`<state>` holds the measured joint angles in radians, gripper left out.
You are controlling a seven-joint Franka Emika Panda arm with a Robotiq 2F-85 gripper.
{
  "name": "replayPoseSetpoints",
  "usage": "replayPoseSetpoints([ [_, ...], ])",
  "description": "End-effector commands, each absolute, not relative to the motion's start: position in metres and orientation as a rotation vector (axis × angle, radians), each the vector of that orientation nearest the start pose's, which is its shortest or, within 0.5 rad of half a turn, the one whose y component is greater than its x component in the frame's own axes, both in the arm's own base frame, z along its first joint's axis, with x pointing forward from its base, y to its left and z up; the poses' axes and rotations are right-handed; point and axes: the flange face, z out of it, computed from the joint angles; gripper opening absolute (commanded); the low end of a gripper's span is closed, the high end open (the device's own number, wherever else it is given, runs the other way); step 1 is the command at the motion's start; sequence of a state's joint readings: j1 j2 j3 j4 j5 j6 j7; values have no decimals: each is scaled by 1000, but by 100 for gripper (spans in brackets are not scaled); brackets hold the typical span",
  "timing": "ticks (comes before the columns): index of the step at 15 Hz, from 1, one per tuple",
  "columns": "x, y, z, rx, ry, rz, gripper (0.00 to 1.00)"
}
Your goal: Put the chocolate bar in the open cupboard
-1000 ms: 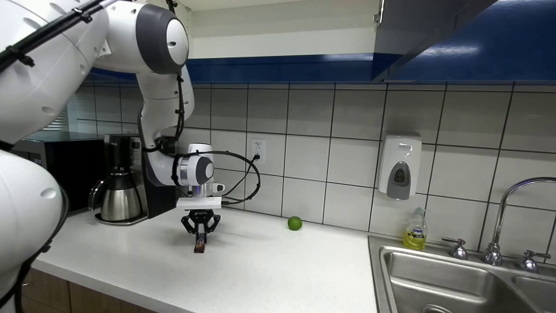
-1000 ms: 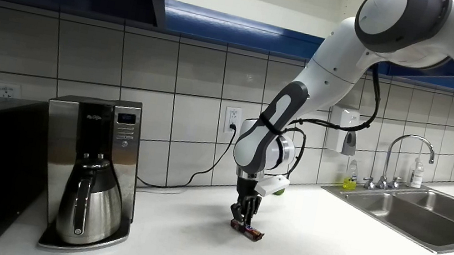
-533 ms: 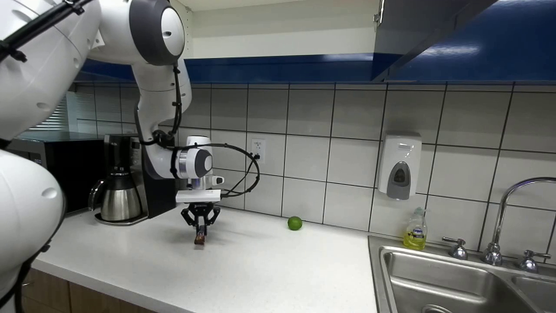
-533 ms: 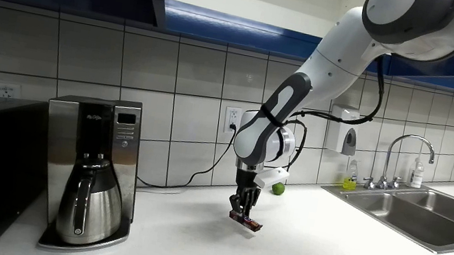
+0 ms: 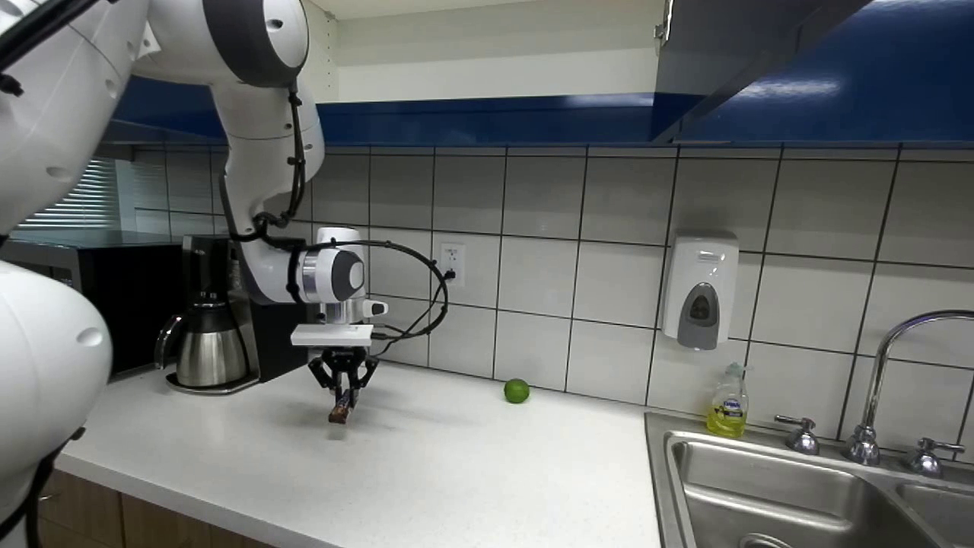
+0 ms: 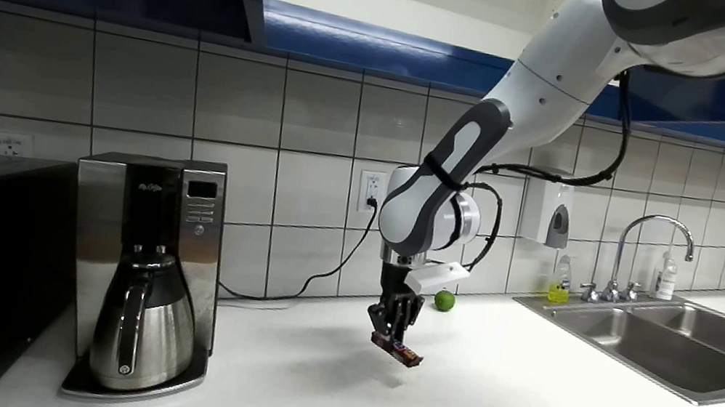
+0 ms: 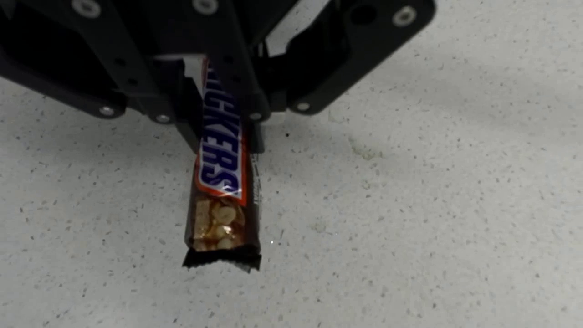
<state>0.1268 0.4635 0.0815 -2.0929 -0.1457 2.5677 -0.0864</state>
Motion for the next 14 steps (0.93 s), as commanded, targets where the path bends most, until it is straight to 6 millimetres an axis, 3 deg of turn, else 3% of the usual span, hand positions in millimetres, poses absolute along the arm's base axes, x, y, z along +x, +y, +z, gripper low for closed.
replayPoseSetpoints([
  [1, 546, 122, 222, -3147, -482, -29, 6],
  [14, 463, 112, 276, -3183, -353, -61, 6],
])
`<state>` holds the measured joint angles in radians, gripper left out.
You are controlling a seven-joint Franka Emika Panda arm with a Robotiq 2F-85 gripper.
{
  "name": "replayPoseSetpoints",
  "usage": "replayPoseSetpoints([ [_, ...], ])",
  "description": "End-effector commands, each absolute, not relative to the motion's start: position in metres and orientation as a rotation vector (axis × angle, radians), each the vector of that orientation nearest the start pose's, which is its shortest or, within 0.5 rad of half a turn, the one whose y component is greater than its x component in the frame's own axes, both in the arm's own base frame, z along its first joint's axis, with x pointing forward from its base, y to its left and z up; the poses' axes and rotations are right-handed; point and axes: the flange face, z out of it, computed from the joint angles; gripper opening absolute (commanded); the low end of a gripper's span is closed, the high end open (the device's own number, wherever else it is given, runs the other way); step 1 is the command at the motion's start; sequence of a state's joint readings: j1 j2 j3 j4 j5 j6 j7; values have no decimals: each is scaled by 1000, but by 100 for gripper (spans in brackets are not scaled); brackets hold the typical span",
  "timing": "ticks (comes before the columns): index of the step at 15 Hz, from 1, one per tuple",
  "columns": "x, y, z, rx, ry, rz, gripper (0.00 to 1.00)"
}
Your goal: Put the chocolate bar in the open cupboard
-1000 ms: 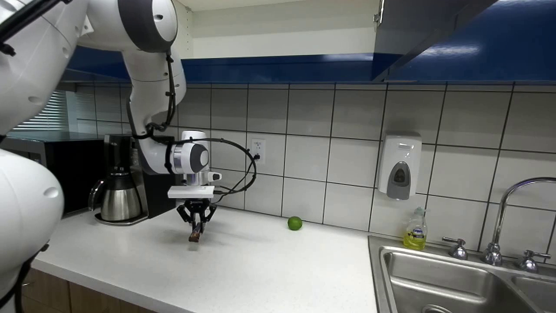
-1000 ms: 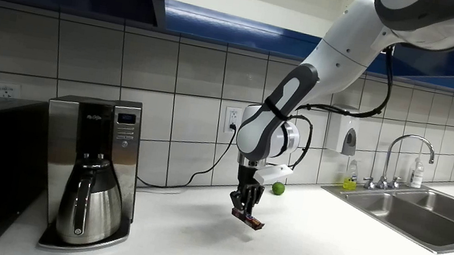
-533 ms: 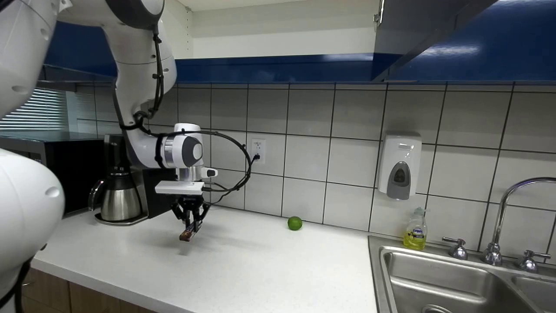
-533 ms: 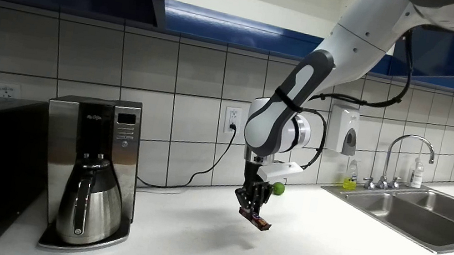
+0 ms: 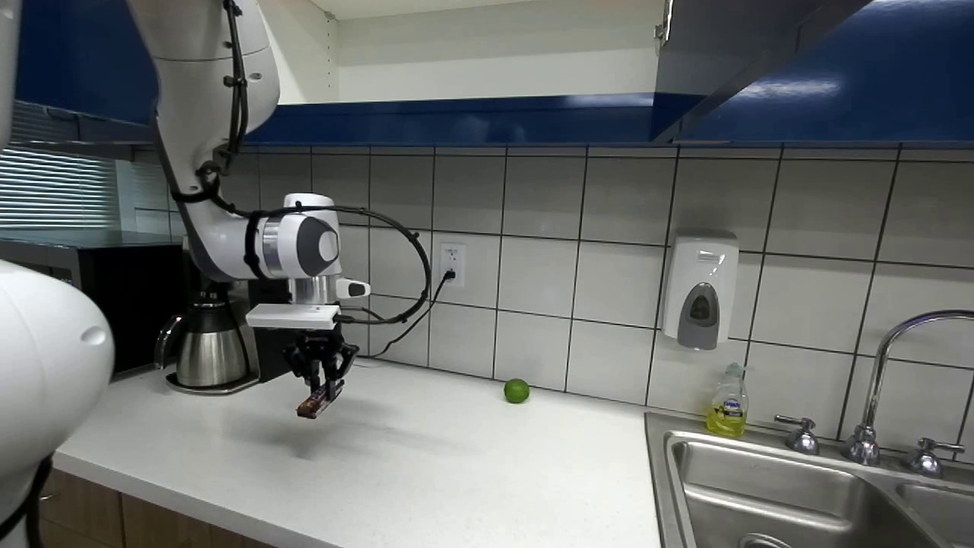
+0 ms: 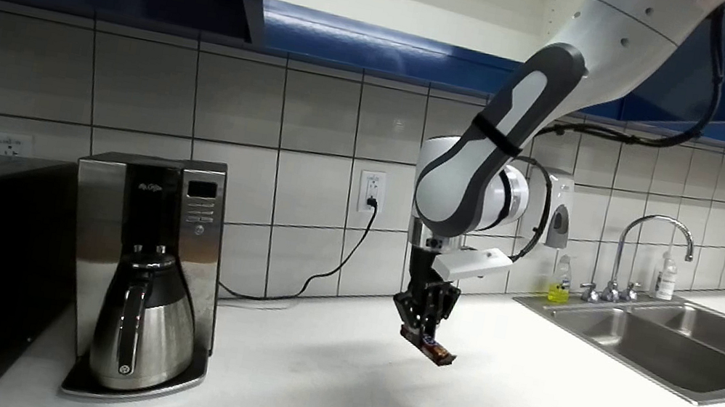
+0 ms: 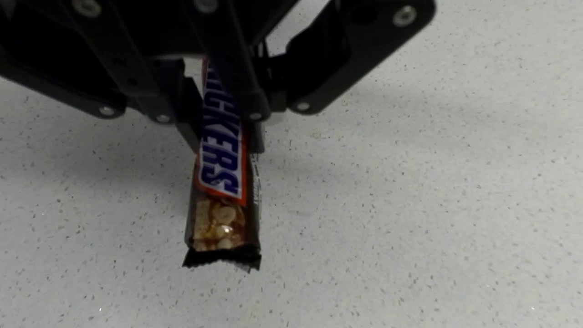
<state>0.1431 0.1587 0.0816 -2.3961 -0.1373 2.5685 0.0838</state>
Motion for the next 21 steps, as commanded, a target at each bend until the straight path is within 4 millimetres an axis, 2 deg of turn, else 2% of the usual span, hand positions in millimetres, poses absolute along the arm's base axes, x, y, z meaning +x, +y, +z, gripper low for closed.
replayPoseSetpoints([
  [1, 457, 111, 281, -3183, -347, -73, 6],
  [4, 442, 107, 303, -3186, -311, -128, 6],
  [16, 386, 93, 414, -3206, -146, -372, 6],
  [21, 366, 91, 475, -3186, -37, -542, 6],
])
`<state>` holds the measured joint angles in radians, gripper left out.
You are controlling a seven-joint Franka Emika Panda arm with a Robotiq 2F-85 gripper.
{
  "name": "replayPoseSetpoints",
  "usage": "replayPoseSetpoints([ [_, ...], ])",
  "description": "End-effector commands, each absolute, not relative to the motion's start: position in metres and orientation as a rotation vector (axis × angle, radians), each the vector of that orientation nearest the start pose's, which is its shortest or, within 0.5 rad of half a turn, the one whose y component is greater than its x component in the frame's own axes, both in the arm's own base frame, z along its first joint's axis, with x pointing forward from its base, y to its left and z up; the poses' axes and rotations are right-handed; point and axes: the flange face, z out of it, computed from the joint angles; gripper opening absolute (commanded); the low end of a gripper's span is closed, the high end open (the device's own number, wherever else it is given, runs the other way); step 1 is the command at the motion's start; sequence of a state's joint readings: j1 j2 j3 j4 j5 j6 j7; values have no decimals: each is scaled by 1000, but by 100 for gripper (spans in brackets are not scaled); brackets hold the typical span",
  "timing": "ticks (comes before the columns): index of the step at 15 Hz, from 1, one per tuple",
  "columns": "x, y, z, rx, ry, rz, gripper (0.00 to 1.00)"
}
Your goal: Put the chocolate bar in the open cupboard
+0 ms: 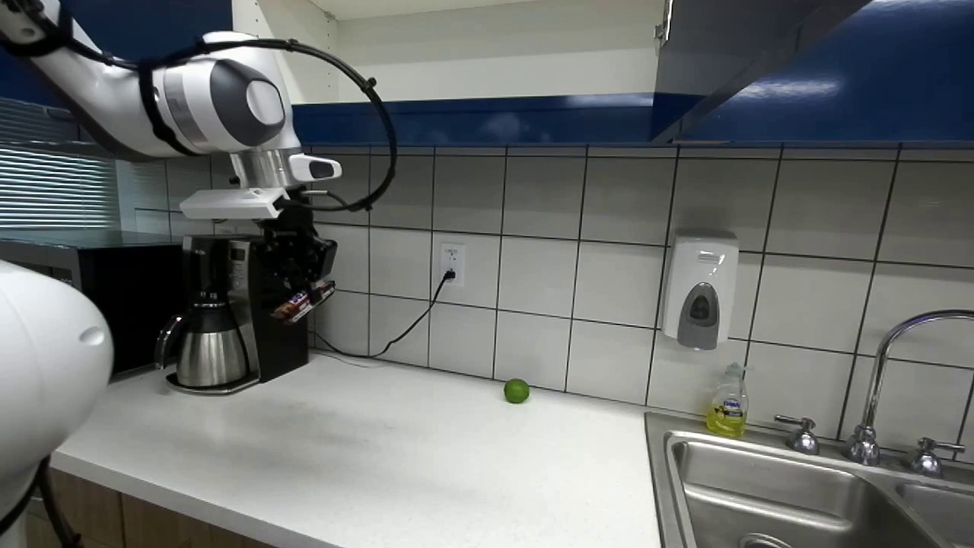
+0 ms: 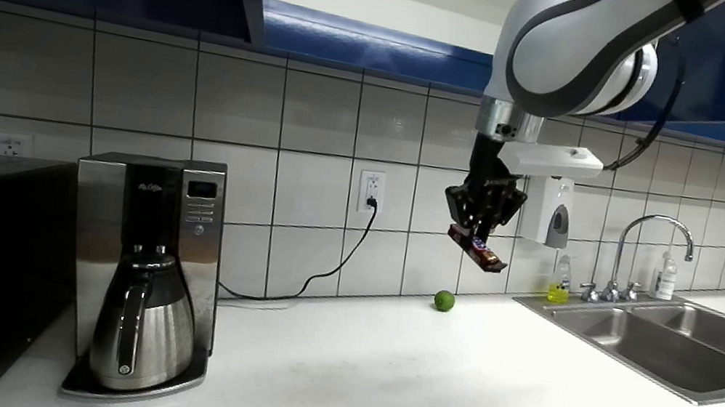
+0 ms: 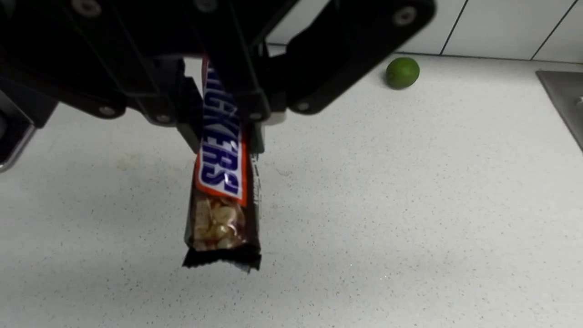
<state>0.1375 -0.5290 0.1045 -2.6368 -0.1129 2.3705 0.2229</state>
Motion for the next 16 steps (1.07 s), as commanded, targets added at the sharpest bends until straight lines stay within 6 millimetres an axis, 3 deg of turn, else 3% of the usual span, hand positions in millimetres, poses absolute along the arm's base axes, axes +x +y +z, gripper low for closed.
replayPoseSetpoints([
  [1, 362, 91, 489, -3178, -15, -583, 6],
  [11, 335, 95, 623, -3093, 190, -954, 6],
  [16, 318, 94, 681, -3053, 310, -1052, 6],
])
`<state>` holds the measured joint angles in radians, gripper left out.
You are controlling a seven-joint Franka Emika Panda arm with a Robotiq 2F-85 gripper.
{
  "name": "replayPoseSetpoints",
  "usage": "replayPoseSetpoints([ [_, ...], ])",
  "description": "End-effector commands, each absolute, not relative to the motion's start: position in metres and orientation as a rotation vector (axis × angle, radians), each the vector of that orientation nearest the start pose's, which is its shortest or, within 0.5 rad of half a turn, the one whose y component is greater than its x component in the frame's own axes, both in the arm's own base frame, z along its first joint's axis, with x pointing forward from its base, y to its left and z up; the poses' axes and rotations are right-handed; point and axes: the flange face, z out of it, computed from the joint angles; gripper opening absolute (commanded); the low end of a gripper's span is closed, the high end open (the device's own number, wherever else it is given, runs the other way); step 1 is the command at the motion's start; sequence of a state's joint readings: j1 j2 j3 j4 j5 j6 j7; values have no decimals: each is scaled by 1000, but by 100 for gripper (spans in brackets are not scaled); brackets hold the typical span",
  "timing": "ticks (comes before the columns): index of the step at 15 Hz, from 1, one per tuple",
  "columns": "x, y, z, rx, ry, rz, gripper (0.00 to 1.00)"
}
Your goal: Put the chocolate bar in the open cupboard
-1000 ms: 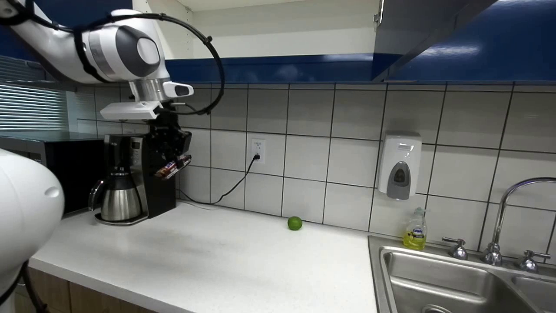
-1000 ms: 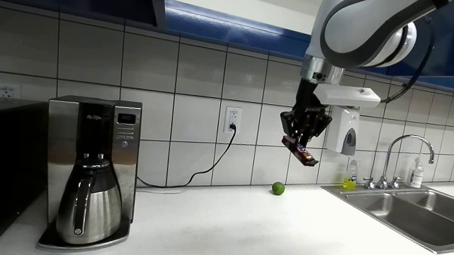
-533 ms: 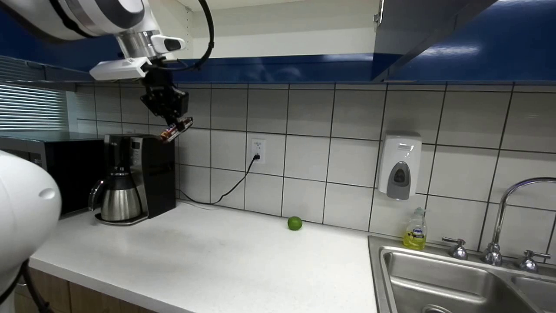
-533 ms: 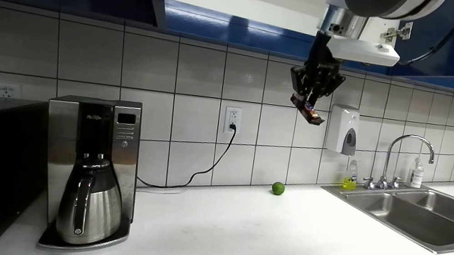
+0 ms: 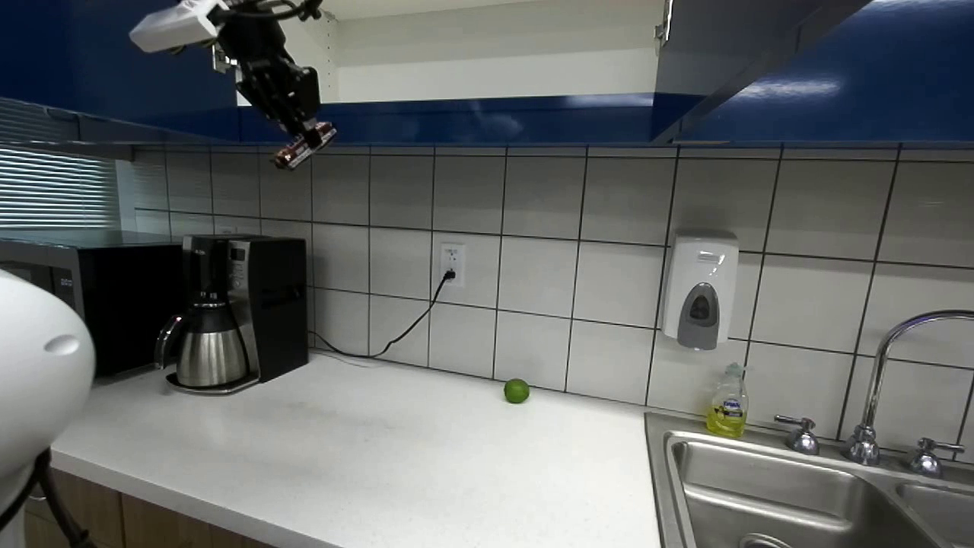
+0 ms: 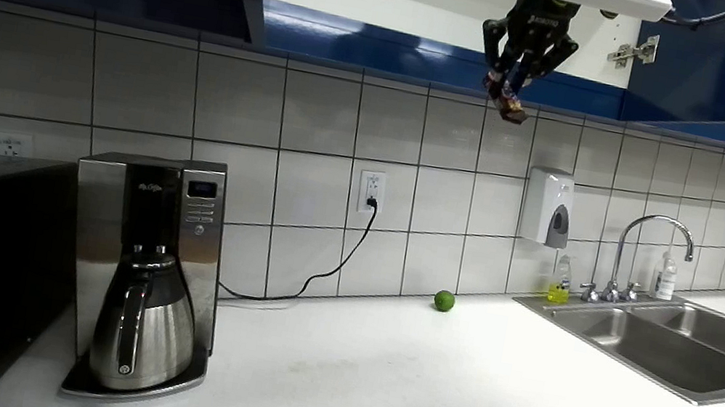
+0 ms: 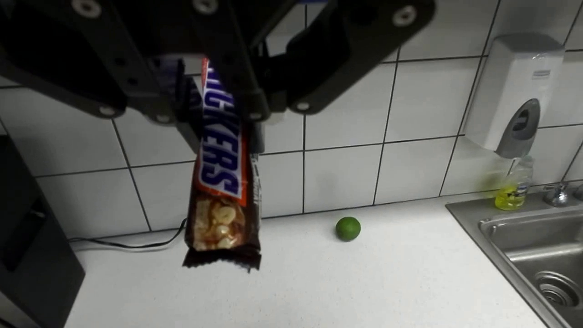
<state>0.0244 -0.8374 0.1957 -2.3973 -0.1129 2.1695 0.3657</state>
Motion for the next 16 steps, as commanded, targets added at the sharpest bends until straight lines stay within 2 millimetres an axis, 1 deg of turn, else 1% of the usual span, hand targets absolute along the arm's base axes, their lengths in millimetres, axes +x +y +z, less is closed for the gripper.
replayPoseSetpoints([
  [1, 315, 93, 691, -3045, 332, -1068, 6],
  [4, 315, 91, 725, -3025, 384, -1095, 6],
  [7, 322, 86, 756, -3021, 430, -1112, 6],
  [9, 328, 84, 773, -3026, 444, -1107, 6],
  [12, 344, 82, 792, -3049, 455, -1112, 6],
  [16, 376, 82, 806, -3078, 444, -1092, 6],
])
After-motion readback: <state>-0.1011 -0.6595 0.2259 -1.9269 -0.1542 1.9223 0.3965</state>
